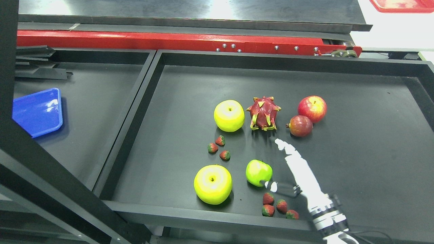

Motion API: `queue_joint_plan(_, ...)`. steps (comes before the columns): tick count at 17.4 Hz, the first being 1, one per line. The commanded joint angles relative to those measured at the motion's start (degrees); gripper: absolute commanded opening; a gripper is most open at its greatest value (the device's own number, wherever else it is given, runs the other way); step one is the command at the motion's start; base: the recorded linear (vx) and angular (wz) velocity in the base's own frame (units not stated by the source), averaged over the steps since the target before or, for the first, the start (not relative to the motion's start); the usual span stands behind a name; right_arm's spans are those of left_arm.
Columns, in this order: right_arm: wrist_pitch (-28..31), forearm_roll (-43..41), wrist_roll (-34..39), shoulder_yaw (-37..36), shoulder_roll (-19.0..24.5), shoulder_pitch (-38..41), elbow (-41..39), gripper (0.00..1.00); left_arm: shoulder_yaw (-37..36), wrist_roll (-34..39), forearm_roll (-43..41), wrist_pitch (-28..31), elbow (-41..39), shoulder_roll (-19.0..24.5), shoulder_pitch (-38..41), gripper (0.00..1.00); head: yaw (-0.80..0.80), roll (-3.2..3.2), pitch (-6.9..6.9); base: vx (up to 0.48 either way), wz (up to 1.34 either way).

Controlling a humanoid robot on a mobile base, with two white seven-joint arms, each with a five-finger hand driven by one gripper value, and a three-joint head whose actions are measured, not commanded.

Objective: Place green apple on left shelf middle layer

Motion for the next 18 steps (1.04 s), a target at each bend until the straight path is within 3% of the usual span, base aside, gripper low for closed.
queue_joint_plan(1, 0.1, -28.6, 0.0, -9.1, 0.8, -0.5, 0.0, 1.0, 0.0, 0.0, 0.0, -0.1, 0.0, 1.0, 0.0, 1.0, 0.0, 0.0, 0.0, 0.0, 0.0)
queue_joint_plan(3, -0.6, -33.9, 0.1, -8.7, 1.8, 2.2, 0.0, 1.0, 0.0, 0.0, 0.0, 0.0, 0.0, 1.0, 0.0, 1.0, 0.0, 0.0, 0.0, 0.0, 0.0)
queue_joint_plan(9, -4.2, -37.9, 0.1, -6.1, 1.8, 8.4, -0.6, 1.0, 0.0, 0.1, 0.0, 0.0, 0.0, 1.0, 0.0, 1.0, 0.0, 0.0, 0.0, 0.0, 0.0)
queue_joint_plan(18, -4.1, -38.0, 0.2, -5.0, 1.8, 8.2, -0.6, 1.0, 0.0, 0.0, 0.0, 0.0, 0.0, 1.0, 0.0, 1.0, 0.0, 0.0, -0.03, 0.0, 0.0)
